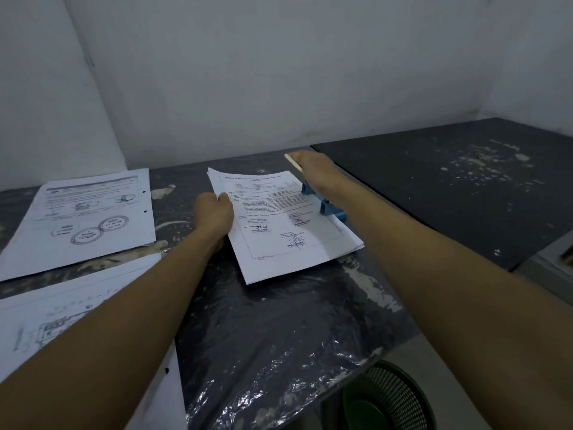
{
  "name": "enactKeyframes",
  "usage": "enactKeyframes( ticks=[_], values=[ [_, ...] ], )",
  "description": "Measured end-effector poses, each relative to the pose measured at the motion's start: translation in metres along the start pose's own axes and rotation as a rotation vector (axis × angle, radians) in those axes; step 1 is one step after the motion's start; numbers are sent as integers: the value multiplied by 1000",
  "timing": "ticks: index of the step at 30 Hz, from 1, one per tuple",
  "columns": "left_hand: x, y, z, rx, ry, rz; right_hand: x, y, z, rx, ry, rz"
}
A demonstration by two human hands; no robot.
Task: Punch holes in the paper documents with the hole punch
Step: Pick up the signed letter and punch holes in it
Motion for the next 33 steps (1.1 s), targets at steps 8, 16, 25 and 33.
enactKeyframes(
  ticks=[8,16,25,33],
  values=[
    [13,5,-6,26,-56,37,-1,1,-15,142,140,5],
    [48,9,-44,68,-157,145,-21,22,-35,374,217,-81],
    [98,21,-123,143,-113,281,-104,59,-11,406,274,-408],
    [135,34,-197,207,-22,398,-130,64,48,127,-38,-235]
  ],
)
Point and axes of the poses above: each hand's wrist, its own y-axis away from the middle knuckle, its own z-axis out of the palm, x = y × z, the point moved 9 cm from there along -y, towards the middle knuckle, and after that the axes turned 13 degrees about y, right-handed, at the moved point
